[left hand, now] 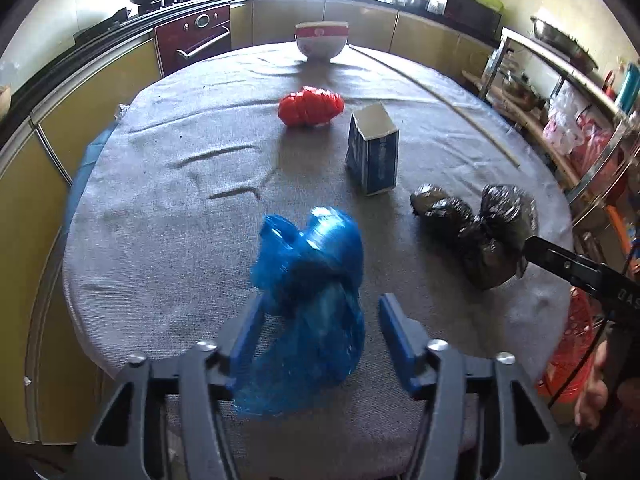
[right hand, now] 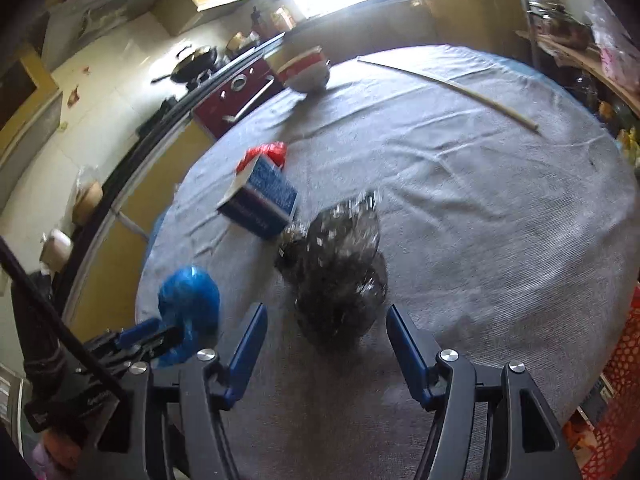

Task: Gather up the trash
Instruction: 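Lift the blue bag and black bags and carry them toward the red basket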

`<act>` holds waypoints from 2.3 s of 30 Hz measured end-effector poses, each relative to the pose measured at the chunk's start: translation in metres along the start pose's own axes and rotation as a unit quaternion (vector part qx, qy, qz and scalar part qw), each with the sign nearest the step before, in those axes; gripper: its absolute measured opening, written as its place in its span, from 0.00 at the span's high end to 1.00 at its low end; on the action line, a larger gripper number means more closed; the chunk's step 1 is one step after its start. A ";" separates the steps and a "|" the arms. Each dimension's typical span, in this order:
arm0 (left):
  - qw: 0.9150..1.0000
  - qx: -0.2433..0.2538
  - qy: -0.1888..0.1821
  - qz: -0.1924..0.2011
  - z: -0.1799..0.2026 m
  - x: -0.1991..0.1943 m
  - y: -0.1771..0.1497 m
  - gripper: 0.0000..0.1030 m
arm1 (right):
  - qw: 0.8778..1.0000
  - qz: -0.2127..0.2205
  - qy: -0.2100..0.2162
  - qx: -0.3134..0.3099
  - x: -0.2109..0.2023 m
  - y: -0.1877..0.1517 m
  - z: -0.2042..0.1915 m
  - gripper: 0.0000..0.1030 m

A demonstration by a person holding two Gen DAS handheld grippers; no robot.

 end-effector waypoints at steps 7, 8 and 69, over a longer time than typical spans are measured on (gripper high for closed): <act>0.999 -0.007 -0.044 0.007 -0.010 -0.006 -0.004 0.34 | 0.999 0.028 -0.028 -0.026 -0.009 0.012 -0.010 0.36; 0.999 -0.009 -0.046 0.008 -0.012 -0.006 -0.004 0.34 | 0.998 0.034 -0.033 -0.038 -0.010 0.013 -0.016 0.36; 0.996 0.051 0.055 0.046 0.052 -0.028 0.004 0.62 | 0.996 0.049 -0.022 -0.077 -0.040 -0.034 0.001 0.64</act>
Point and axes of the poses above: each gripper's, at about its wrist camera, not at the fingertips, and x roughly the way its jaws point, z to its right, y to its top, the point moved 2 cm from there along x, roughly the way its jaws point, and after that the axes turned 12 degrees about -z, right-handed, at the moved point
